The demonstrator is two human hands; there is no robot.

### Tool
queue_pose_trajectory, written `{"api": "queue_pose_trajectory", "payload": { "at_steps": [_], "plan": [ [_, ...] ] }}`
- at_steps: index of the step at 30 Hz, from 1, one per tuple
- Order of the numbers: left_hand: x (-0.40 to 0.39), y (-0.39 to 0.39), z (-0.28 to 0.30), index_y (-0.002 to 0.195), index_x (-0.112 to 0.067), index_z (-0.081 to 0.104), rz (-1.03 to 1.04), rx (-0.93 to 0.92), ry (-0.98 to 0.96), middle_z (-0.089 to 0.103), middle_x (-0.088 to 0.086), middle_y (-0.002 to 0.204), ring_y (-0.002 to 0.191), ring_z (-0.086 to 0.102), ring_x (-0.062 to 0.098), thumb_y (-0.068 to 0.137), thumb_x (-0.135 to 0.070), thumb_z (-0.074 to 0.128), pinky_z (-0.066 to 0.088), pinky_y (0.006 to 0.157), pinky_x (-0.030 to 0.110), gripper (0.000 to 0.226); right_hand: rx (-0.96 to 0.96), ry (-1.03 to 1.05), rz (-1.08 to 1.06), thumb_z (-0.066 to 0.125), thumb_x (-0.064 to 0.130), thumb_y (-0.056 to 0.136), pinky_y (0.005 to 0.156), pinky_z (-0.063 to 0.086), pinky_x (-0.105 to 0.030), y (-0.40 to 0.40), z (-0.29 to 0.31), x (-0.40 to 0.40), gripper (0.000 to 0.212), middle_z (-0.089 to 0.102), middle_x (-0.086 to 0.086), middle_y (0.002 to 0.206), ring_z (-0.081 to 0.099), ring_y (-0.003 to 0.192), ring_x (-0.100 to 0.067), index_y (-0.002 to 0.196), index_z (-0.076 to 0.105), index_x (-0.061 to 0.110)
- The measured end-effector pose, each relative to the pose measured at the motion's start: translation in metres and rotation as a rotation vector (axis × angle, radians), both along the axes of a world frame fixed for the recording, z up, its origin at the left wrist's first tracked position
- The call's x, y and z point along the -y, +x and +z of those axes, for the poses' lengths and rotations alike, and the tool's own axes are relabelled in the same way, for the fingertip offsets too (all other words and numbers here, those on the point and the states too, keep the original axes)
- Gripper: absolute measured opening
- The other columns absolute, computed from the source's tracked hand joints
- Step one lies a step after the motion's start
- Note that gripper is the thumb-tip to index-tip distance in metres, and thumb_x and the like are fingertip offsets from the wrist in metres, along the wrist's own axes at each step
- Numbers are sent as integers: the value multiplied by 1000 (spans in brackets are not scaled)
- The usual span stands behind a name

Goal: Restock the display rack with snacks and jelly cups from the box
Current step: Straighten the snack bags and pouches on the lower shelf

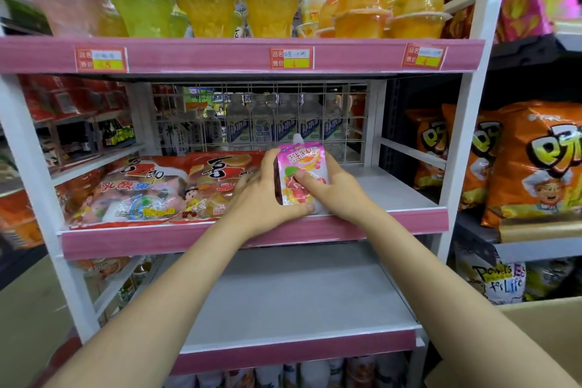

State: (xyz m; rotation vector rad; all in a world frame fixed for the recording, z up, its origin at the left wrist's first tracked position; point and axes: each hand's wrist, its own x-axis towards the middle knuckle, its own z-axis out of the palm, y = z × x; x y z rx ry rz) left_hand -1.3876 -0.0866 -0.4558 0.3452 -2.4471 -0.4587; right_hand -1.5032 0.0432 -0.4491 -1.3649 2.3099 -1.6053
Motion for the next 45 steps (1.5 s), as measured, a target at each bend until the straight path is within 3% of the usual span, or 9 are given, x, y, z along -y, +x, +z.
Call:
{"api": "queue_pose_trajectory", "payload": {
  "at_steps": [2,10,12,16,31,37,40,43,45],
  "plan": [
    [2,-1,-2,152,-35,-6,3,38,-25,48,-2,148,138,41,21,66,-77,65,21,117,41,119,30,11,-18,66,48,90,92,50,-29,-2,0,2,53,68,10,112,65,103,-12,134,43,28],
    [-1,0,-4,151,-41,-21,26,79,-98,33,4,159,146,29,21,74,-79,58,12,119,39,117,383,-195,8,84,47,73,86,59,-33,-2,9,23,80,68,1,113,71,96,-15,132,43,14],
    [-1,-1,-4,152,-41,-20,22,74,-98,35,1,158,145,30,19,74,-80,58,11,119,38,117,504,-242,90,87,37,73,76,61,-32,-3,11,26,70,72,-6,111,74,91,-18,127,52,11],
    [2,-3,-4,151,-43,-21,10,82,-91,37,-1,157,145,31,17,73,-80,58,12,120,41,116,538,-240,220,80,21,83,83,60,-33,-4,10,25,36,75,-10,105,73,96,-24,115,68,10],
    [7,-3,-4,151,-43,-15,-22,49,-59,49,-5,149,136,43,18,70,-79,63,21,115,41,118,449,-67,261,78,29,84,89,58,-32,-12,10,21,40,75,-3,109,72,100,-20,120,65,17],
    [7,-3,-4,152,-42,-10,-16,50,-61,51,-4,146,131,48,21,70,-78,65,23,107,37,117,338,-53,96,91,55,53,92,57,-40,-12,4,17,98,71,0,114,72,99,-17,133,46,19],
    [6,-2,-2,152,-42,-10,-29,68,-37,50,-5,147,132,46,22,71,-75,66,21,110,38,116,272,-44,81,89,46,65,93,57,-40,-13,-1,16,83,71,1,114,71,99,-14,132,47,21],
    [5,6,1,154,-40,-11,-47,73,-5,39,-2,156,142,35,23,72,-73,67,19,116,40,118,217,-15,37,83,60,66,99,53,-43,-6,6,13,86,70,4,117,69,104,-15,135,48,23],
    [9,20,4,154,-42,-11,-27,47,27,24,0,163,148,24,25,73,-75,64,20,120,43,115,106,-30,-76,76,57,77,109,44,-42,-2,10,6,89,58,-2,137,58,123,-20,147,35,20]
  ]
}}
